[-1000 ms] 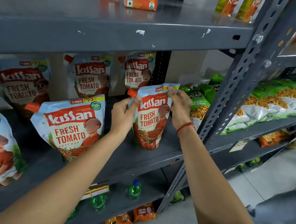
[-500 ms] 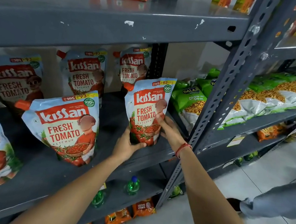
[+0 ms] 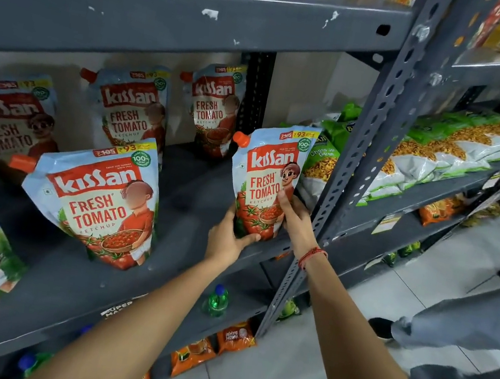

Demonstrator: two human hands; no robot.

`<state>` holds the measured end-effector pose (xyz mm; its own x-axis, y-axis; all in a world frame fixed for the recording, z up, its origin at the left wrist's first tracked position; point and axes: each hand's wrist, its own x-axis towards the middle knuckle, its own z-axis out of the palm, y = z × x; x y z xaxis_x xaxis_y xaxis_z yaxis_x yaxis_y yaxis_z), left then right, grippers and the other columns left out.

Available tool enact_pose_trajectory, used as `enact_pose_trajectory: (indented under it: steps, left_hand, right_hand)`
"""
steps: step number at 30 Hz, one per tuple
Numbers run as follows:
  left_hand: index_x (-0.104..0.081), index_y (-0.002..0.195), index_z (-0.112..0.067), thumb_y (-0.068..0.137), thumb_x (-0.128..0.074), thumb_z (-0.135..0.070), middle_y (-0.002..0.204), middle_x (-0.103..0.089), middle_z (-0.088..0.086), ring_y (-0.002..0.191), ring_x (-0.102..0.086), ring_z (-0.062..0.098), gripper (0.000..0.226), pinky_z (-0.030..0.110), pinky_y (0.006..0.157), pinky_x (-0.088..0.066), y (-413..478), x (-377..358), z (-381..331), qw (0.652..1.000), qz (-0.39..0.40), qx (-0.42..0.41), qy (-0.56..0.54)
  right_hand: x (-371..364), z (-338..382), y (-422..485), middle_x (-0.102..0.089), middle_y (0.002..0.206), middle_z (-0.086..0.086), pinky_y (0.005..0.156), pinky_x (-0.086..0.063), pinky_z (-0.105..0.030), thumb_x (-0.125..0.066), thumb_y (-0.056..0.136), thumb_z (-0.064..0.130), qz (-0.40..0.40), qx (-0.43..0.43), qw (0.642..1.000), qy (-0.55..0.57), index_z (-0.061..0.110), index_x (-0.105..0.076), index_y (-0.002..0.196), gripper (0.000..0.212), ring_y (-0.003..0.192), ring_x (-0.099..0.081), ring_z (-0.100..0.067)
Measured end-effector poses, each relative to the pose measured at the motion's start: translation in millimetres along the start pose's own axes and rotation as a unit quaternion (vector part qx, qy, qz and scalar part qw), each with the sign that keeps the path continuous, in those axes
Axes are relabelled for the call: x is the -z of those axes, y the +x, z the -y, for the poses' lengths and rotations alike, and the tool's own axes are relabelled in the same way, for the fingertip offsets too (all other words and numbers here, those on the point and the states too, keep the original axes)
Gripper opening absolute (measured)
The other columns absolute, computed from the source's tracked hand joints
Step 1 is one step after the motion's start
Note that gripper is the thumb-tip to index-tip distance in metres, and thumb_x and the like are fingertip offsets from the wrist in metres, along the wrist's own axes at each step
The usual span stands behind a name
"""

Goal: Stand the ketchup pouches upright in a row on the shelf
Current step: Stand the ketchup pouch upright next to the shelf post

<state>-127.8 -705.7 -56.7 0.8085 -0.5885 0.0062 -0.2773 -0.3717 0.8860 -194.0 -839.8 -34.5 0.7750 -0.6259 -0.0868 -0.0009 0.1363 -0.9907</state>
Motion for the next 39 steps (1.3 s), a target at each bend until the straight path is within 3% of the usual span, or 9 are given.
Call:
enact_pose_trajectory:
  steps: [6, 12, 15, 18, 23, 27, 30, 35, 39]
  left_hand:
    - [-0.031, 0.141, -0.019, 0.073, -0.075, -0.035, 0.136, -0.054, 0.006, 0.126, -0.049, 0.029, 0.083, 0.05, 0.103, -0.041, -2.6, 2.0, 4.2, 1.0, 0.011, 0.012, 0.021]
    - [-0.038, 0.139, -0.015, 0.081, -0.069, -0.024, 0.135, -0.054, 0.007, 0.125, -0.049, 0.019, 0.066, 0.035, 0.105, -0.041, -38.1, 28.3, 15.7, 1.0, 0.006, 0.002, -0.015]
    - [-0.055, 0.123, -0.014, 0.083, -0.066, -0.019, 0.117, -0.065, 0.003, 0.11, -0.059, 0.013, 0.042, 0.027, 0.097, -0.046, -69.7, 64.6, 30.1, 0.997, -0.073, -0.015, -0.036]
    - [-0.066, 0.103, -0.012, 0.084, -0.064, -0.011, 0.095, -0.07, 0.0, 0.091, -0.066, 0.016, 0.019, 0.018, 0.082, -0.051, -103.9, 108.7, 46.2, 0.978, -0.2, -0.009, -0.065]
    - [-0.063, 0.095, -0.011, 0.083, -0.067, -0.021, 0.092, -0.065, 0.006, 0.086, -0.063, 0.024, 0.017, 0.016, 0.072, -0.049, -130.0, 167.6, 77.3, 0.936, -0.347, 0.001, -0.06]
    - [-0.043, 0.131, -0.015, 0.074, -0.075, -0.029, 0.134, -0.047, 0.008, 0.115, -0.052, 0.019, 0.066, 0.031, 0.092, -0.046, -118.1, 193.1, 102.1, 0.967, -0.249, 0.04, -0.048]
    - [-0.028, 0.143, -0.017, 0.07, -0.077, -0.034, 0.149, -0.036, 0.005, 0.131, -0.04, 0.02, 0.089, 0.037, 0.105, -0.039, -106.2, 199.7, 108.7, 0.987, -0.15, 0.054, -0.003]
    - [-0.032, 0.14, -0.015, 0.071, -0.076, -0.035, 0.144, -0.044, 0.005, 0.133, -0.04, 0.021, 0.084, 0.033, 0.106, -0.034, -94.3, 198.4, 102.8, 0.996, -0.067, 0.051, 0.026]
    - [-0.045, 0.131, -0.012, 0.072, -0.076, -0.031, 0.133, -0.056, 0.009, 0.124, -0.051, 0.024, 0.069, 0.029, 0.098, -0.039, -93.1, 191.9, 97.7, 0.994, -0.099, 0.033, 0.015]
  right_hand:
    - [-7.6, -6.4, -15.1, -0.065, 0.112, 0.007, 0.077, -0.052, -0.013, -0.055, 0.091, 0.037, -0.044, 0.031, 0.998, -0.012, 0.018, -0.054, 0.124, 0.037, 0.102, -0.062, -0.002]
    - [-40.5, -34.4, -48.8, -0.063, 0.104, -0.01, 0.072, -0.046, -0.012, -0.061, 0.089, 0.031, -0.298, 0.083, 0.949, -0.058, 0.004, -0.059, 0.106, 0.032, 0.096, -0.061, -0.018]
    - [-67.3, -49.9, -68.4, -0.06, 0.101, -0.016, 0.073, -0.043, -0.014, -0.059, 0.091, 0.025, -0.337, 0.126, 0.929, -0.087, 0.006, -0.058, 0.1, 0.021, 0.093, -0.058, -0.022]
    - [-97.0, -57.9, -83.1, -0.06, 0.096, -0.016, 0.074, -0.048, -0.021, -0.064, 0.088, 0.023, -0.233, 0.148, 0.957, -0.084, 0.016, -0.056, 0.097, 0.014, 0.085, -0.059, -0.022]
    - [-141.8, -42.8, -84.3, -0.057, 0.112, -0.004, 0.083, -0.045, -0.02, -0.076, 0.076, 0.033, 0.037, 0.061, 0.988, -0.136, 0.021, -0.051, 0.12, 0.052, 0.103, -0.055, -0.015]
    - [-170.3, -34.4, -73.7, -0.047, 0.132, -0.004, 0.095, -0.041, -0.026, -0.076, 0.076, 0.031, 0.158, -0.001, 0.977, -0.145, 0.02, -0.035, 0.14, 0.077, 0.12, -0.046, -0.016]
    - [-185.2, -38.8, -64.5, -0.055, 0.132, 0.003, 0.107, -0.042, -0.04, -0.08, 0.068, 0.042, 0.2, 0.002, 0.961, -0.191, 0.024, -0.038, 0.136, 0.082, 0.121, -0.05, -0.014]
    - [-190.5, -37.8, -62.2, -0.063, 0.119, 0.006, 0.103, -0.047, -0.043, -0.081, 0.064, 0.045, 0.205, -0.002, 0.957, -0.205, 0.026, -0.047, 0.126, 0.074, 0.112, -0.058, -0.013]
    - [-187.2, -36.8, -65.0, -0.062, 0.124, 0.002, 0.103, -0.046, -0.042, -0.081, 0.063, 0.046, 0.207, 0.003, 0.957, -0.203, 0.025, -0.048, 0.126, 0.074, 0.115, -0.058, -0.015]
